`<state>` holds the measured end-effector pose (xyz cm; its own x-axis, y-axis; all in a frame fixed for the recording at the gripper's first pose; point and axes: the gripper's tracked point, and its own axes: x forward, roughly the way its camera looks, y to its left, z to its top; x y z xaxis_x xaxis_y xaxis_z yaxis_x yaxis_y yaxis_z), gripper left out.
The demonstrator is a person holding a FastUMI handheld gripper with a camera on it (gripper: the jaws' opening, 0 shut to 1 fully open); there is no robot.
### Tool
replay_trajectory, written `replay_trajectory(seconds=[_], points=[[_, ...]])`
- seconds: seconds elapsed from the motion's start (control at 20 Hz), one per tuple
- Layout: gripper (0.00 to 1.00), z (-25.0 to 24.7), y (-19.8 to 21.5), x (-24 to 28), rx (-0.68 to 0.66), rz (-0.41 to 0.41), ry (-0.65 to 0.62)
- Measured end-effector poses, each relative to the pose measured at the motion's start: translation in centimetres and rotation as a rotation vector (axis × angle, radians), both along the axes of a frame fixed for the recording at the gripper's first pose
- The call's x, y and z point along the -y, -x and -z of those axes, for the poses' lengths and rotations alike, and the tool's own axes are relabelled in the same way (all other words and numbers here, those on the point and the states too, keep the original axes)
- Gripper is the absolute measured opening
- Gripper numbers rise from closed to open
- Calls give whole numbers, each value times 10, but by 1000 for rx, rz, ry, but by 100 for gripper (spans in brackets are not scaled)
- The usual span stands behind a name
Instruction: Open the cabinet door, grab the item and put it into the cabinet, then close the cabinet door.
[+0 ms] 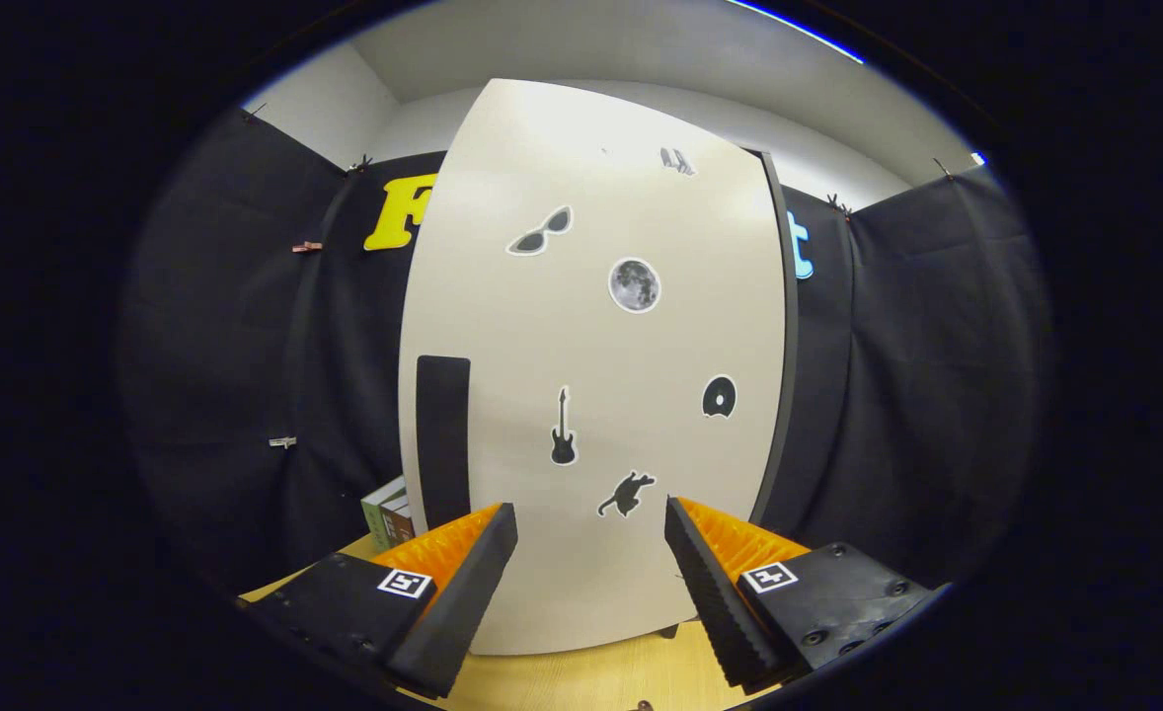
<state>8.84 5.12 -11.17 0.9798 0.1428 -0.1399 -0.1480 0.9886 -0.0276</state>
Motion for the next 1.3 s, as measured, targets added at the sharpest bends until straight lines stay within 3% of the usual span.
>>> replay_trajectory(seconds=[0.7,1.3], points=[[97,-23,38,5,35,-31,-31],[97,-28,43,-11,46,-71,-19]])
